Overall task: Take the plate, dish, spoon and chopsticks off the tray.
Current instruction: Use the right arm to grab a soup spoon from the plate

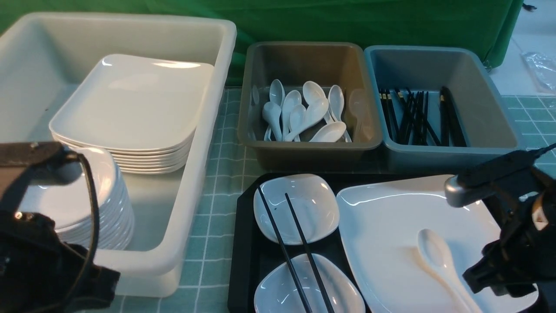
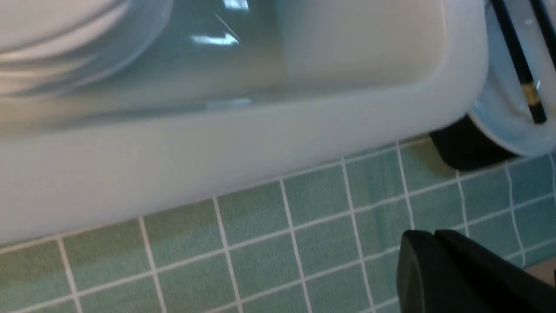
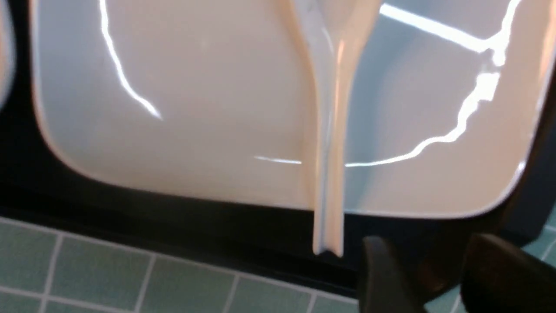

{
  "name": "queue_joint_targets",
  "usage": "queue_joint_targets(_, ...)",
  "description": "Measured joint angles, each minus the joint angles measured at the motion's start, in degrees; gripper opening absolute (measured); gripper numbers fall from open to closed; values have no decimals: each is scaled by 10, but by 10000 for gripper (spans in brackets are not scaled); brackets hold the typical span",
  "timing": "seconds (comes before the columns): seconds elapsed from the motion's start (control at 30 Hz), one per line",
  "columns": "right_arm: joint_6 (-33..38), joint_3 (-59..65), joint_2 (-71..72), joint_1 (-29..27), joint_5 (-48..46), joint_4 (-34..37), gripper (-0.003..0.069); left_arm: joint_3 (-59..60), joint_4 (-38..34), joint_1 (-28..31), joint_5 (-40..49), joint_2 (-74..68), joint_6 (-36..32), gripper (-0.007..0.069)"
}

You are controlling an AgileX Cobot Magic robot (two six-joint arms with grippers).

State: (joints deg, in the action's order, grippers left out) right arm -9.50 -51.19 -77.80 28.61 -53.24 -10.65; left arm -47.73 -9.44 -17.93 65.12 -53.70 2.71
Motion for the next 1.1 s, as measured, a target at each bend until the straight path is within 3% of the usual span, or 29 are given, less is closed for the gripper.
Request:
queue_joint_targets(0.17, 0, 0, -72, -9, 32, 7, 337, -1, 5, -81, 2, -1, 53, 0)
queue_joint_targets(0.27, 0, 0, -111, -9, 53, 9, 414, -1, 5, -133, 9, -21, 74, 0)
queue_joint_targets(0.4, -4, 0, -145, -9, 73, 10, 479, -1, 7, -169, 13, -57, 84, 0)
queue_joint_targets(0.53, -9, 0, -167, -9, 94, 11, 482, -1, 9, -176, 2, -79, 87, 0)
queue_joint_targets(0.57, -10, 0, -171, -9, 98, 11, 475, -1, 10, -176, -2, -82, 88, 0)
queue_joint_targets(0.63, -15, 0, -184, -9, 107, 15, 376, -1, 12, -176, -17, -86, 91, 0)
queue_joint_targets(0.67, -15, 0, -186, -9, 108, 15, 365, -1, 12, -176, -18, -86, 91, 0)
queue_joint_targets(0.7, -15, 0, -187, -9, 108, 15, 313, -1, 13, -176, -18, -86, 91, 0)
queue_joint_targets(0.73, -15, 0, -189, -9, 112, 16, 172, -3, 17, -176, -19, -86, 92, 0)
queue_joint_targets(0.87, -10, -10, -185, -9, 109, 26, 153, -6, 23, -176, -22, -86, 92, 0)
queue_joint_targets(1.1, 76, -122, -121, -9, 102, 153, 157, -6, 36, -176, -30, -86, 93, 0)
